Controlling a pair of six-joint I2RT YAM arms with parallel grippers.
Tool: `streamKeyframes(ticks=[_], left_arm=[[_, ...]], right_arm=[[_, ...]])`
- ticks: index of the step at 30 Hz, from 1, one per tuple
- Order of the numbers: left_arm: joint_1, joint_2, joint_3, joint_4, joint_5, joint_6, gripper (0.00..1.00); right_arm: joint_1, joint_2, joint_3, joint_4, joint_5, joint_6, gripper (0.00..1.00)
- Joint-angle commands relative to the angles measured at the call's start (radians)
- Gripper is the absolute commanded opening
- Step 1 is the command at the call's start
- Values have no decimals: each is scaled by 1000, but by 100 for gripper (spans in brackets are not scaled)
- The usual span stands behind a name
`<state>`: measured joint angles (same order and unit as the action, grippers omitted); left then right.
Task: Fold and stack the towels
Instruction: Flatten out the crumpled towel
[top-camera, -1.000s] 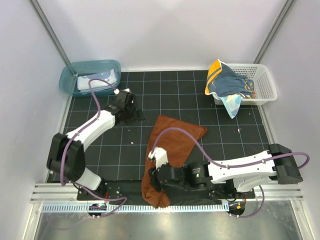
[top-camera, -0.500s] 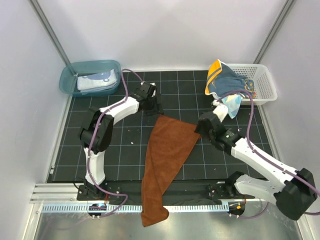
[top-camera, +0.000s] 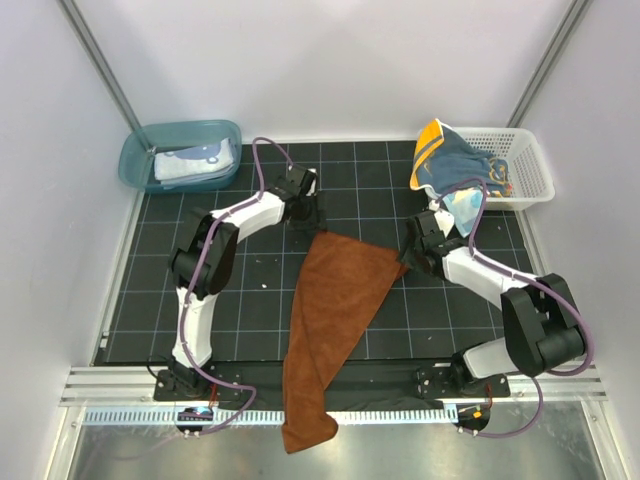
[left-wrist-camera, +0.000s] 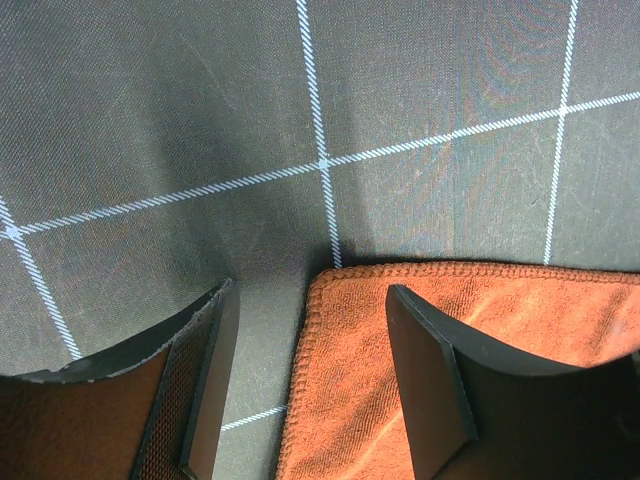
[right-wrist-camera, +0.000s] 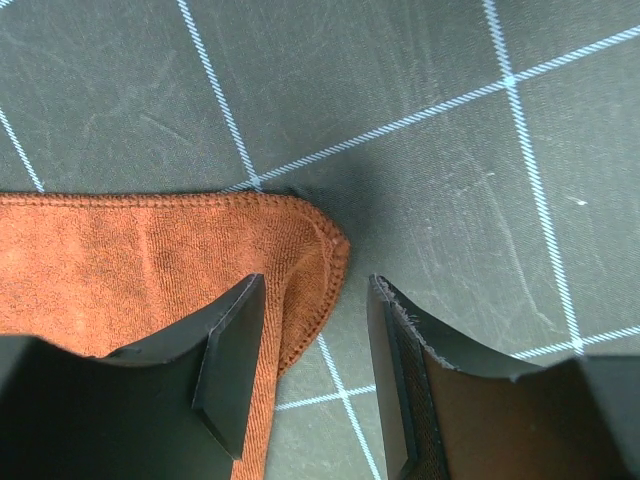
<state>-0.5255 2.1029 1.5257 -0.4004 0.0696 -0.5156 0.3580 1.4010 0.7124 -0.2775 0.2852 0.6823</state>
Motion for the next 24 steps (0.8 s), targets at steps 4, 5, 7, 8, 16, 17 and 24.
streamKeyframes(ticks=[4,5,7,8,16,17,24], left_arm=[[-21,25,-35,-28,-27,22,62],[-21,26,-35,-29,-30,23,62],[-24,34,-33,-28,-27,23,61],[-28,40,-33,-28,-27,26,59],[-68,55,-35,-43,-60,40,54],[-74,58,-36,-44,-91,40,53],[-80,57,-55,-46,-116,32,43]], right_arm=[[-4,0,-5,87,0,-13,52],[-5,16,-1,89,-4,-16,52],[-5,30,7,95,-14,-17,52],[-7,39,4,100,-9,-18,52],[-31,58,-40,145,-24,-18,52],[-31,61,-42,150,-27,-17,52],[-31,90,-36,167,-43,-15,49]])
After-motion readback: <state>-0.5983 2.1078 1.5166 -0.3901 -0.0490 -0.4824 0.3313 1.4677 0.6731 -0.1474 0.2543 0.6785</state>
